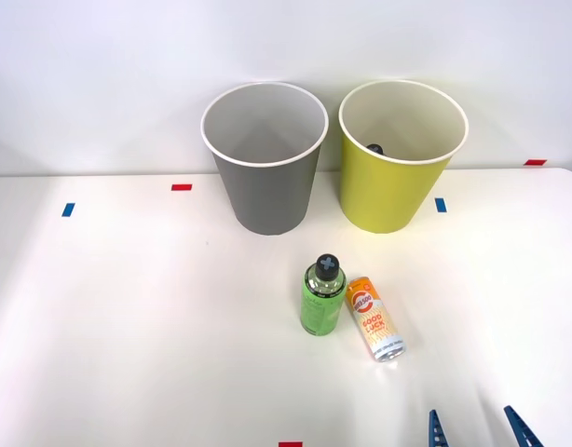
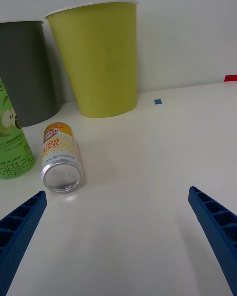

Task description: Put cans in the gray bin, plastic bottles in the light green bin

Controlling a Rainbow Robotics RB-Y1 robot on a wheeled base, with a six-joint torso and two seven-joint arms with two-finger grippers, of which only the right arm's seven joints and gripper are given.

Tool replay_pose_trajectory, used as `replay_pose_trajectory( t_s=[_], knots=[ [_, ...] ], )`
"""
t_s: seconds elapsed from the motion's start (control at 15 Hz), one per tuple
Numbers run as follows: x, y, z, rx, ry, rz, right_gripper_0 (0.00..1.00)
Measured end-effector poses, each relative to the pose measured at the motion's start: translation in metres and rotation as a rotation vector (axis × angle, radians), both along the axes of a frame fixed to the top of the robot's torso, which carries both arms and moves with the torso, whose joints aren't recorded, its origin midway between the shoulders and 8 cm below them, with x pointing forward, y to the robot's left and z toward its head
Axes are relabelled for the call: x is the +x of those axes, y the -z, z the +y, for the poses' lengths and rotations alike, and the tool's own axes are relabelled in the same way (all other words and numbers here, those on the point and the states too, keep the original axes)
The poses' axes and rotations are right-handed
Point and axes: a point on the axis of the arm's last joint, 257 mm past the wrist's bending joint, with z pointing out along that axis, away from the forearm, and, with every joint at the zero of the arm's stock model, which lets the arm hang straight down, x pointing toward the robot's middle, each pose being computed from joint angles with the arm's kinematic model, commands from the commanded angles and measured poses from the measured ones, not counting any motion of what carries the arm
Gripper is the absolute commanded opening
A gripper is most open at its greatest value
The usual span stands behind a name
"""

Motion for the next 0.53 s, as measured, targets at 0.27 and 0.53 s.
replay_pose_trajectory(
  t_s=[0.27, 0.53],
  knots=[
    [0.0000, 0.0000, 0.0000, 0.000, 0.000, 0.000, 1.00],
    [0.0000, 0.0000, 0.0000, 0.000, 0.000, 0.000, 1.00]
  ],
)
